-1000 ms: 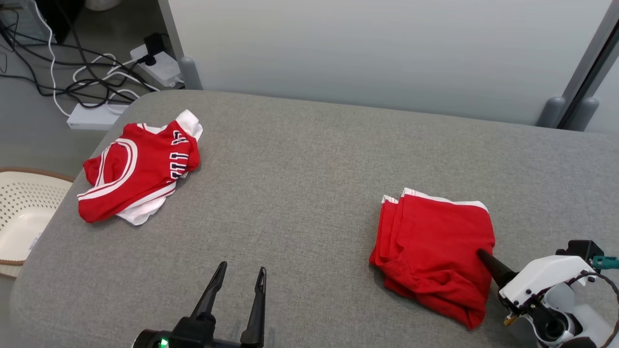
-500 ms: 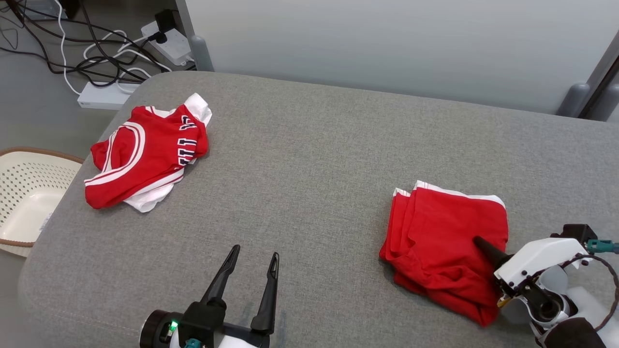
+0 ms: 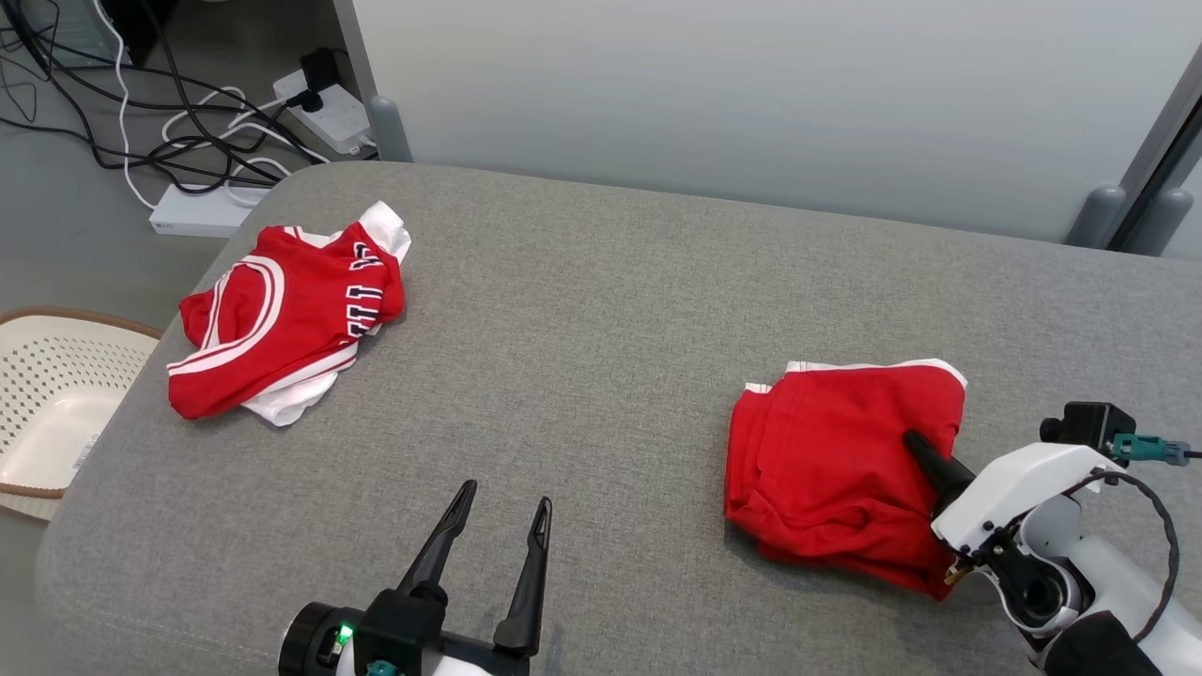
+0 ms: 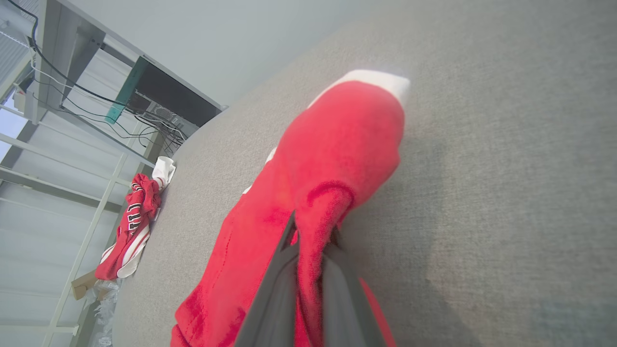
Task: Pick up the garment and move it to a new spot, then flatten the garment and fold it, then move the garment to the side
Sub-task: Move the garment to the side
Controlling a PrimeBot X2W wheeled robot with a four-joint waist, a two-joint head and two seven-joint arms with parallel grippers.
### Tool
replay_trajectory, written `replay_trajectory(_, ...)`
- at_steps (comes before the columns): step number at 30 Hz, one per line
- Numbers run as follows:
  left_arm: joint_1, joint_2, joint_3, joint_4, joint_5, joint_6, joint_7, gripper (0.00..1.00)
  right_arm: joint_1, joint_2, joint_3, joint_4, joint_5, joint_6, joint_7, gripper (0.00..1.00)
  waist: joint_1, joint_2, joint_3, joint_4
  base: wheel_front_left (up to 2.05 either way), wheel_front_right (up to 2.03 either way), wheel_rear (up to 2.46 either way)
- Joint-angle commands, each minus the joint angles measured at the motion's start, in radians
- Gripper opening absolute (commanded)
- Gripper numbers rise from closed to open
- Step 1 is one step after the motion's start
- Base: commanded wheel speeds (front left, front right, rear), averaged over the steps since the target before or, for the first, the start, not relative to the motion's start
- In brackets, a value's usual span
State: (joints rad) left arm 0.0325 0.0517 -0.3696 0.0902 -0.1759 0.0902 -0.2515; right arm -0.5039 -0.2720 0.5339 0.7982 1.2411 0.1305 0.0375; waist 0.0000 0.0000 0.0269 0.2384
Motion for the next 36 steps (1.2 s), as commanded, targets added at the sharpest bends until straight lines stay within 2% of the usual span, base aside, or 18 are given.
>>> replay_trajectory(1, -0.040, -0.001, 0.031, -0.026, -0.004, 0.001, -0.010, 1.00, -0.022, -0.015, 0.024, -0.030, -0.009, 0.000, -0.022, 0.00, 0.0000, 0.0000, -0.002, -0.001, 0.00, 0.00, 0.00)
replay_trajectory(11, -0.036, -0.001, 0.031, -0.032, -0.010, 0.000, -0.010, 1.00, -0.042, -0.047, 0.141, -0.048, 0.006, 0.000, -0.112, 0.00, 0.0000, 0.0000, -0.016, -0.053, 0.00, 0.00, 0.00)
replay_trajectory(21, -0.055, -0.001, 0.015, -0.038, -0.026, -0.009, -0.010, 1.00, -0.058, -0.077, 0.225, -0.036, 0.038, 0.000, -0.178, 0.00, 0.0000, 0.0000, -0.014, -0.188, 0.00, 0.00, 0.00)
replay_trajectory(36, -0.125, -0.001, -0.028, -0.027, -0.051, -0.030, -0.010, 1.00, -0.051, -0.116, 0.269, -0.071, 0.114, 0.000, -0.266, 0.00, 0.0000, 0.0000, 0.024, -0.391, 0.00, 0.00, 0.00)
